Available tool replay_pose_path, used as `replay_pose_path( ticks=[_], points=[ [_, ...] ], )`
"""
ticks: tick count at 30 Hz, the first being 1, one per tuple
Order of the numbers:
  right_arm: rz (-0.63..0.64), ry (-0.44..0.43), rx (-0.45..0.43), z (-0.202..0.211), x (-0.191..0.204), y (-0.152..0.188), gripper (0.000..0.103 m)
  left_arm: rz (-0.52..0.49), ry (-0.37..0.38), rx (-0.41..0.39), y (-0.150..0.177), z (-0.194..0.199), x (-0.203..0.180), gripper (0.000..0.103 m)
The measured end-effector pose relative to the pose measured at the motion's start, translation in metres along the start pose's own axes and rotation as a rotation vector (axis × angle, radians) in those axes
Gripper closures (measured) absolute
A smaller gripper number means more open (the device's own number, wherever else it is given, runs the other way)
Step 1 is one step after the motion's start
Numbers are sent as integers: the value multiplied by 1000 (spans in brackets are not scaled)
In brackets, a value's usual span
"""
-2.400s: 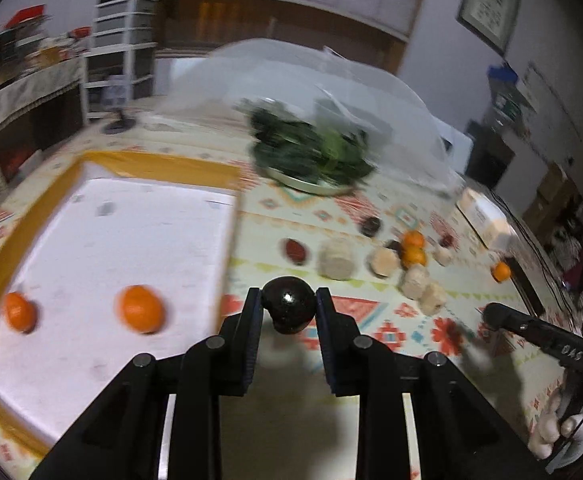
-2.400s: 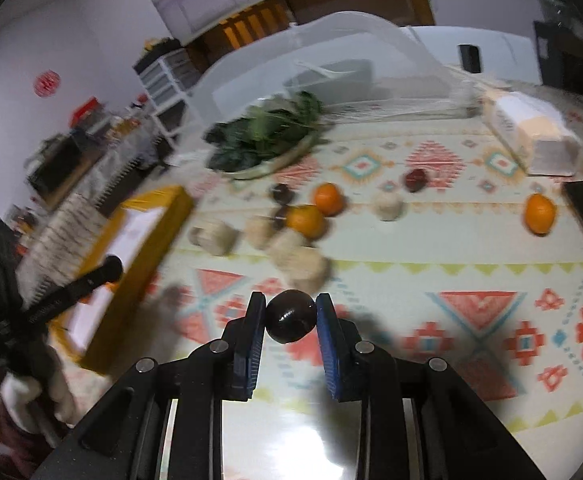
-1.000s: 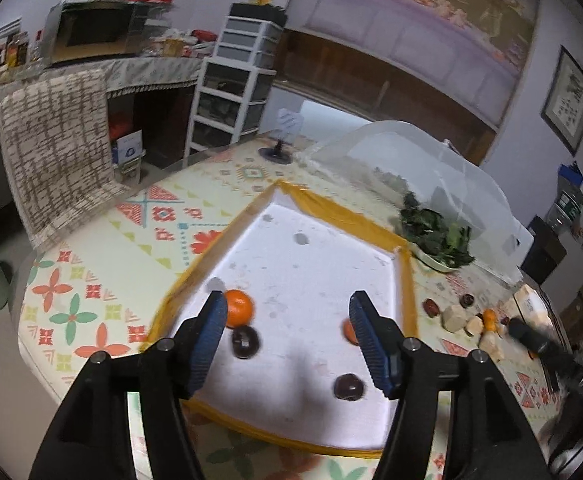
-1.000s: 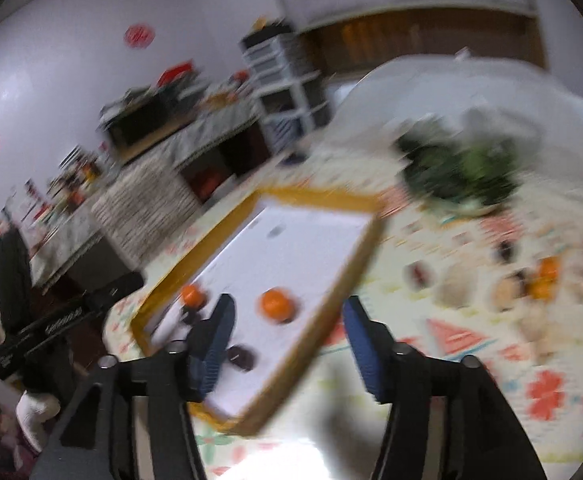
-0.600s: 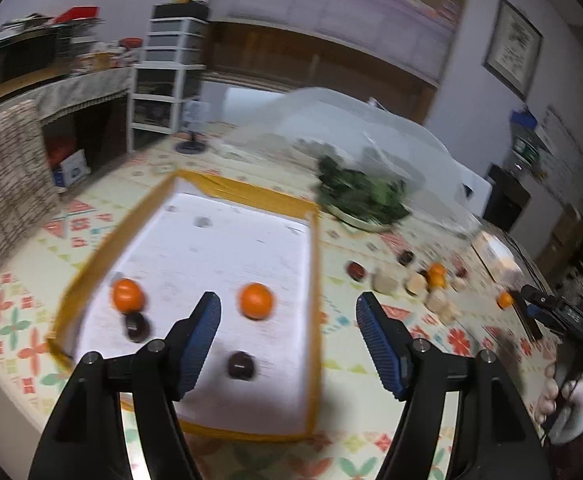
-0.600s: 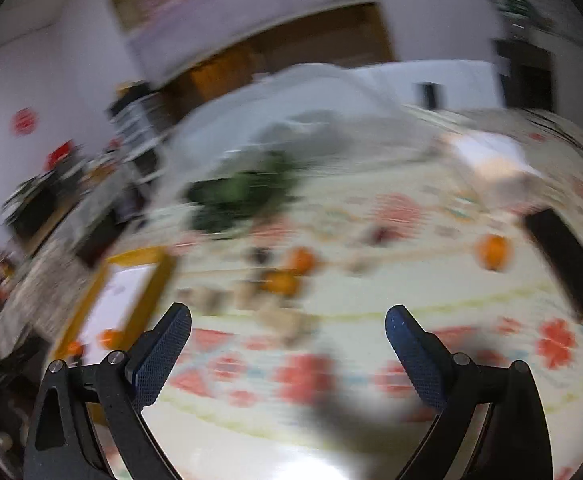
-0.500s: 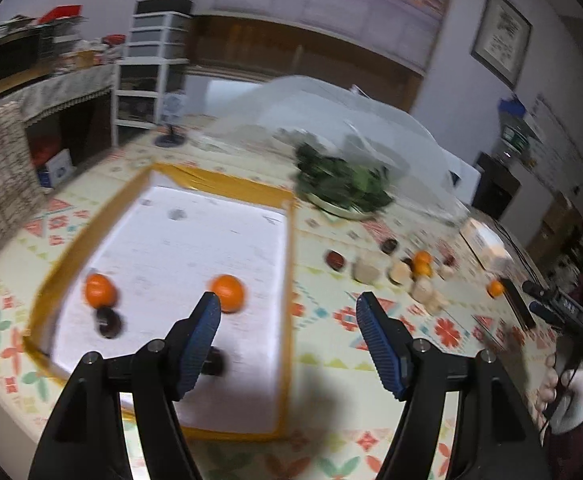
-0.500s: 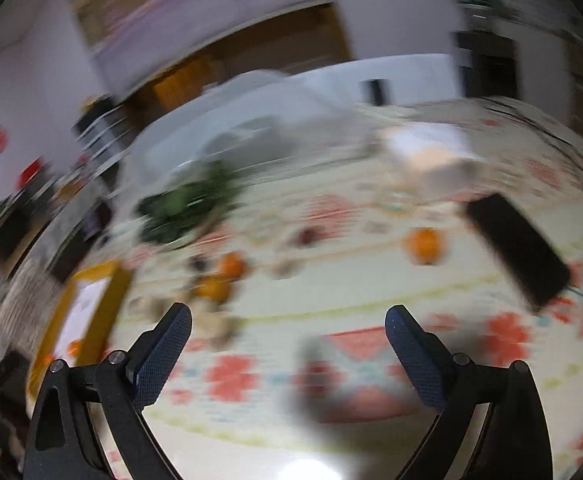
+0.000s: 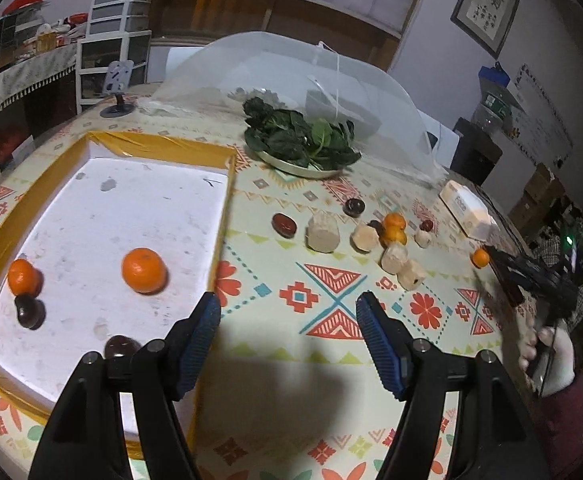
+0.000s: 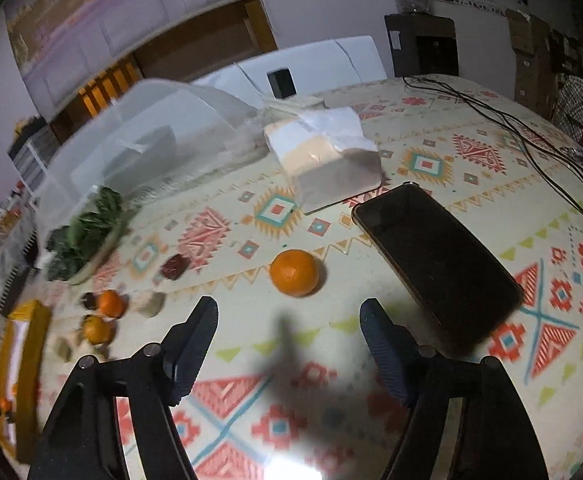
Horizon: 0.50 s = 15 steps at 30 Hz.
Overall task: Organize fruits
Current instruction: 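Move the right tool to an orange while the left tool approaches a beige yam piece, then close the right tool on the orange while the left tool grasps the beige yam piece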
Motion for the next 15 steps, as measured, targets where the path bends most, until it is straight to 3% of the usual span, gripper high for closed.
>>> replay_pose_path(
  ticks=[8, 12, 15],
  points=[
    [11, 62, 36, -45, 9, -10, 27, -87, -10, 19, -15, -25, -22, 33],
    [19, 78, 46, -56, 9, -11, 55, -128, -14, 23, -22, -39, -33, 33],
    [7, 61, 42, -56, 6, -12, 64, -168, -35, 25, -32, -55, -39, 33]
  ],
)
Point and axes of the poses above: each gripper's, at about its wrist camera, not at the fingertips, and z roughly against the way its jaws point, x to its left, y to its underside, the point moved 5 cm from there along -z, roughly the way its jaws point, and after that the axes turned 10 degrees about -z, right-handed, at the moved point
